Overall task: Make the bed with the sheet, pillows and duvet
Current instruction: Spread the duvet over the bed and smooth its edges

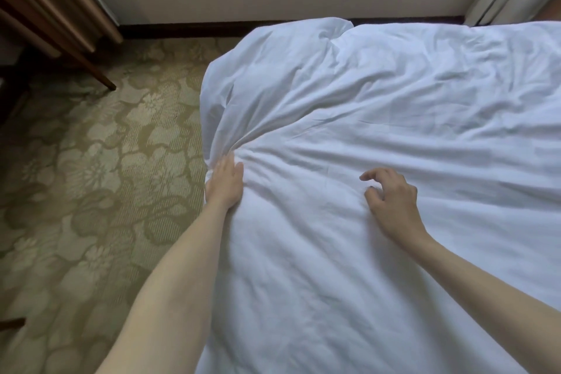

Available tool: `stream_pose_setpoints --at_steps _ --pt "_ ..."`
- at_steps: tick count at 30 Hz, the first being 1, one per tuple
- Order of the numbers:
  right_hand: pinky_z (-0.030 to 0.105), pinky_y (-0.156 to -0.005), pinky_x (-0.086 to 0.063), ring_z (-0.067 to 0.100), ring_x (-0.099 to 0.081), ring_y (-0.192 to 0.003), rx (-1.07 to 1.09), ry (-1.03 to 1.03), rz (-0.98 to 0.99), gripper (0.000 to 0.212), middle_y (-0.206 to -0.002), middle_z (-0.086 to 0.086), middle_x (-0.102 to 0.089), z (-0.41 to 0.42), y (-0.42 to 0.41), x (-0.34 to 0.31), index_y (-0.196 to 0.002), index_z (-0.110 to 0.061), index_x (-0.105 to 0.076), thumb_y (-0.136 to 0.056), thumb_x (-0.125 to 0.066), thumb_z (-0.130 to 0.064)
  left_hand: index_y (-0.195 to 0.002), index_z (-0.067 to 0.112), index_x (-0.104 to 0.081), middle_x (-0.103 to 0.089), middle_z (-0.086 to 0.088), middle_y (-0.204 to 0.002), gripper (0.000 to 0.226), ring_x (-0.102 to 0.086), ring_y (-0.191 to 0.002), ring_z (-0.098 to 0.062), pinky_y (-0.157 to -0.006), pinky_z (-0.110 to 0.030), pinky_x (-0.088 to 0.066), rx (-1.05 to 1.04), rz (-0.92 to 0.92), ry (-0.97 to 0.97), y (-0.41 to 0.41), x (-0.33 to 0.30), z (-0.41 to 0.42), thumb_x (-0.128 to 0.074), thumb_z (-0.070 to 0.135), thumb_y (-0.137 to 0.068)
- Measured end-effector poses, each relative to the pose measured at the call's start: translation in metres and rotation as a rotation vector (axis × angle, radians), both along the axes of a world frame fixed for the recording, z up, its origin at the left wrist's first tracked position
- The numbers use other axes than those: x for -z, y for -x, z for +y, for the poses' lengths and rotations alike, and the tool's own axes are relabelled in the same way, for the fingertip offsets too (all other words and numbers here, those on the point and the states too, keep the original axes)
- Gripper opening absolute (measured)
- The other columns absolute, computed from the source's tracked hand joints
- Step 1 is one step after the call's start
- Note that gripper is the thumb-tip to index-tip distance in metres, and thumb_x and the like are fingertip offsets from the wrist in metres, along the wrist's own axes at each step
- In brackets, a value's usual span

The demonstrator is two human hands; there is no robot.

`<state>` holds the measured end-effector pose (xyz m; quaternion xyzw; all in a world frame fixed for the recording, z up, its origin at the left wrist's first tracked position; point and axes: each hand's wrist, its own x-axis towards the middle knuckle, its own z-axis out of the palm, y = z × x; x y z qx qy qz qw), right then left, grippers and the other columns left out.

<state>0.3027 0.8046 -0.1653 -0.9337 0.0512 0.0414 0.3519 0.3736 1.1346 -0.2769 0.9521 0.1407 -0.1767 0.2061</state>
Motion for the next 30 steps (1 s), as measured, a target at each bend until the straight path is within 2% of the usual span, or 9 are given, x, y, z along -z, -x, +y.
stream_pose_setpoints --at_steps 2,4,7,8,10,12,15,20,30 --pt "0.023 -0.087 -0.018 0.017 -0.050 -0.103 -0.005 -0.014 -0.006 0.027 -0.110 -0.004 -0.060 -0.001 0.003 -0.010 -0.105 -0.015 -0.062 -0.088 -0.048 0.001 -0.136 0.007 -0.040 -0.035 -0.009 -0.148 0.051 -0.029 -0.138 -0.029 -0.113 -0.050 -0.020 -0.227 0.053 0.061 0.004 -0.013 0.000 -0.014 0.032 -0.100" --pt "0.028 -0.091 -0.024 0.016 -0.050 -0.098 0.003 -0.045 -0.018 0.027 -0.105 -0.006 -0.060 0.000 0.007 -0.020 -0.103 -0.015 -0.062 -0.087 -0.048 0.002 -0.124 -0.002 -0.051 -0.047 -0.023 -0.134 0.043 -0.043 -0.125 -0.036 -0.105 -0.044 -0.030 -0.406 -0.047 0.134 0.006 -0.042 -0.010 -0.023 0.022 -0.102" --pt "0.040 -0.094 -0.039 0.016 -0.055 -0.094 0.025 -0.115 -0.043 0.028 -0.095 -0.007 -0.062 0.003 0.010 -0.038 -0.097 -0.016 -0.063 -0.084 -0.048 0.004 -0.104 0.003 -0.061 -0.060 -0.016 -0.111 0.030 -0.053 -0.106 -0.030 -0.083 -0.033 -0.035 -0.446 -0.264 0.310 0.012 -0.094 -0.034 -0.033 0.014 -0.100" --pt "0.037 -0.090 -0.042 0.016 -0.056 -0.092 0.028 -0.136 -0.046 0.028 -0.093 -0.006 -0.064 0.004 0.011 -0.045 -0.095 -0.017 -0.062 -0.085 -0.047 0.004 -0.103 0.006 -0.063 -0.063 -0.011 -0.104 0.029 -0.057 -0.100 -0.027 -0.082 -0.032 -0.038 -0.448 -0.298 0.419 0.016 -0.112 -0.044 -0.035 0.013 -0.099" --pt "0.020 -0.076 -0.041 0.018 -0.058 -0.087 0.042 -0.182 -0.041 0.025 -0.089 -0.002 -0.067 0.007 0.015 -0.061 -0.092 -0.016 -0.062 -0.086 -0.046 0.002 -0.100 0.006 -0.064 -0.067 -0.006 -0.088 0.027 -0.062 -0.081 -0.019 -0.076 -0.027 -0.045 -0.454 -0.316 0.663 0.025 -0.140 -0.061 -0.037 0.010 -0.097" --pt "0.019 -0.069 -0.042 0.023 -0.061 -0.084 0.067 -0.250 -0.012 0.023 -0.085 0.002 -0.069 0.009 0.021 -0.080 -0.088 -0.013 -0.064 -0.087 -0.045 0.002 -0.097 0.006 -0.064 -0.067 -0.005 -0.079 0.026 -0.061 -0.069 -0.014 -0.065 -0.017 -0.045 -0.423 -0.317 0.779 0.040 -0.168 -0.076 -0.038 0.008 -0.095" --pt "0.037 -0.073 -0.050 0.024 -0.064 -0.081 0.123 -0.397 0.025 0.027 -0.079 0.004 -0.069 0.010 0.034 -0.116 -0.080 -0.013 -0.065 -0.086 -0.044 0.003 -0.088 0.012 -0.065 -0.068 -0.005 -0.075 0.025 -0.061 -0.066 -0.014 -0.060 -0.013 -0.045 -0.389 -0.334 0.851 0.069 -0.206 -0.093 -0.041 0.007 -0.094" --pt "0.022 -0.070 -0.049 0.007 -0.061 -0.065 0.158 -0.530 -0.025 0.029 -0.073 0.005 -0.069 0.003 0.076 -0.182 -0.077 -0.013 -0.065 -0.085 -0.044 0.005 -0.085 0.015 -0.066 -0.066 0.001 -0.070 0.025 -0.060 -0.064 -0.013 -0.070 -0.024 -0.046 -0.487 -0.390 0.914 0.127 -0.262 -0.118 -0.043 0.008 -0.093" --pt "0.028 -0.070 -0.051 0.017 -0.062 -0.065 0.123 -0.641 -0.118 0.027 -0.067 0.008 -0.068 -0.040 0.202 -0.290 -0.079 -0.008 -0.066 -0.085 -0.045 0.008 -0.084 0.017 -0.067 -0.062 0.004 -0.065 0.026 -0.053 -0.059 -0.009 -0.062 -0.020 -0.040 -0.419 -0.439 0.925 0.272 -0.366 -0.159 -0.044 0.008 -0.093"
